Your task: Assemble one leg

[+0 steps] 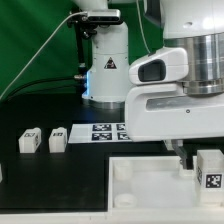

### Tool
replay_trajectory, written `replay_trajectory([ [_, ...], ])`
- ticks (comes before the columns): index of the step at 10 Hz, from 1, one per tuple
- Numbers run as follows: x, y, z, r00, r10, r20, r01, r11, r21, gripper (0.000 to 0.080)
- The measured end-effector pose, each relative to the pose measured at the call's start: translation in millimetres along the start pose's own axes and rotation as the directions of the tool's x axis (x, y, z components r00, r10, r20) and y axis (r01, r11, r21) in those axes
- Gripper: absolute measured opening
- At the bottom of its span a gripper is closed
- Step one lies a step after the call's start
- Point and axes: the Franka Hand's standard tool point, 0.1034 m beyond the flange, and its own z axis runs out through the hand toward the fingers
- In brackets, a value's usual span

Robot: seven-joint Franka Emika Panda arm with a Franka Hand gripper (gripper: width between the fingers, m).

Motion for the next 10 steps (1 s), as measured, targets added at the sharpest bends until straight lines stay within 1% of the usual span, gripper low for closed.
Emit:
replay_trajectory([
  [1, 0.2, 1.2, 0.1, 0.995, 0.098, 0.0, -0.098, 0.995, -0.001, 0.0335],
  [2, 0.9, 2.6, 0.0, 0.983, 0.184, 0.0, -0.184, 0.983, 0.001, 0.0292],
  [3, 2.0, 6.4, 0.0, 0.918, 0.397, 0.004, -0.397, 0.918, 0.005, 0.0292],
  [4, 0.8, 7.7, 0.5, 0.831, 0.556, 0.005, -0.556, 0.831, -0.002, 0.0292],
  [5, -2.1, 5.9, 1.2, 0.7, 0.714, 0.012, -0.714, 0.7, -0.01, 0.0292],
  [6, -4.2, 3.8, 1.4, 0.525, 0.851, 0.018, -0.851, 0.525, -0.015, 0.0292],
  [7, -4.5, 4.3, 1.2, 0.372, 0.928, 0.024, -0.928, 0.373, -0.018, 0.0292],
  [8, -4.9, 3.5, 0.8, 0.239, 0.971, 0.017, -0.971, 0.239, -0.02, 0.0292],
  [9, -5.2, 4.6, -0.1, 0.156, 0.988, 0.007, -0.988, 0.156, -0.017, 0.0292],
  [10, -5.3, 5.8, -0.1, 0.155, 0.988, 0.005, -0.988, 0.155, -0.016, 0.0292],
])
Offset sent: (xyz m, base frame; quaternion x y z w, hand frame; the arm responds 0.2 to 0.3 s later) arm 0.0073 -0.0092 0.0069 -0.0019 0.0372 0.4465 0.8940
